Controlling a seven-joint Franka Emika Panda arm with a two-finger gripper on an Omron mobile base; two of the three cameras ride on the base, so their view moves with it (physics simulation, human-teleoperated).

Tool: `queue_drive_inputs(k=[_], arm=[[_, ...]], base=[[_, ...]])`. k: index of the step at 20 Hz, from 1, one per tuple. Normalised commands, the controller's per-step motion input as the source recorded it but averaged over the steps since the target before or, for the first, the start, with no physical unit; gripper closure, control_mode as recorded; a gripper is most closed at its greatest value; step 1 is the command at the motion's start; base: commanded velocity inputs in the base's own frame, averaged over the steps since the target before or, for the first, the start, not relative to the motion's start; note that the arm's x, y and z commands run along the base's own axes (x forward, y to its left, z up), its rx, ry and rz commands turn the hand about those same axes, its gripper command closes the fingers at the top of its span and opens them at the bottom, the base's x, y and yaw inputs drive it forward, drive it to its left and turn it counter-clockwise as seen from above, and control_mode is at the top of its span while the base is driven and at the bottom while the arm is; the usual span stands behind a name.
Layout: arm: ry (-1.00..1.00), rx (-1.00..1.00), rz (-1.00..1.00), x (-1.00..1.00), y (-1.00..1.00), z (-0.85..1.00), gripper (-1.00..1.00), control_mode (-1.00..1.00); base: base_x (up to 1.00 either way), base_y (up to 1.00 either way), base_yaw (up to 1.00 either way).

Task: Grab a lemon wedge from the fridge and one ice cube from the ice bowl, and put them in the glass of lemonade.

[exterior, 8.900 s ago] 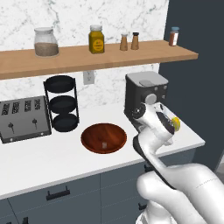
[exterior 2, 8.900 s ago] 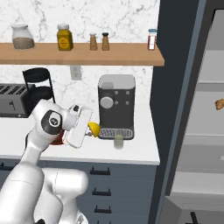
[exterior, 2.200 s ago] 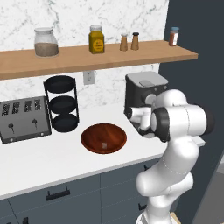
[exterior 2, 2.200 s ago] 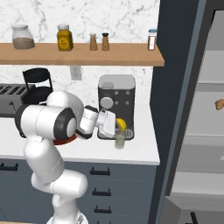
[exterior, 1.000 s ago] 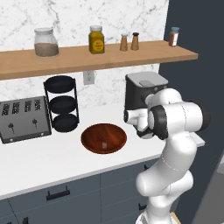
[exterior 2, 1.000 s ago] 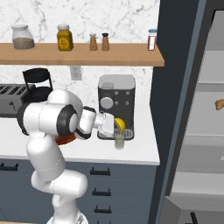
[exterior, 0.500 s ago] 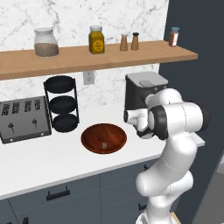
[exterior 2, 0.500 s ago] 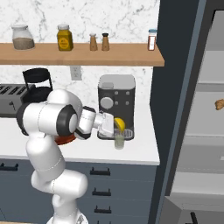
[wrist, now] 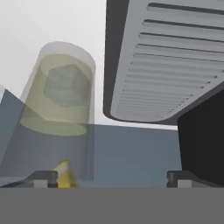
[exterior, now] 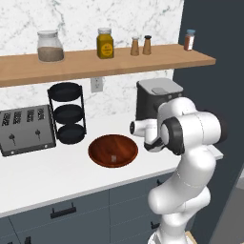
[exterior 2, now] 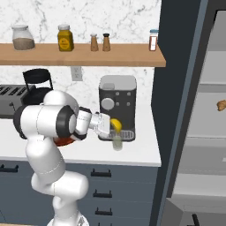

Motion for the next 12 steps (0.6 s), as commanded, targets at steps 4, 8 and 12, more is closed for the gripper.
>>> queue_drive_inputs(k=[4, 8, 12], arm=[[0.0, 0.0, 0.0, -0.03, 0.19, -0.37, -1.0, -1.0], [0.0, 0.0, 0.0, -0.21, 0.04, -0.38, -1.0, -1.0], [0.1, 0.02, 0.0, -0.19, 0.0, 0.0, -1.0, -1.0]], base=[[0.0, 0.0, 0.0], [0.0, 0.0, 0.0], [0.0, 0.0, 0.0]])
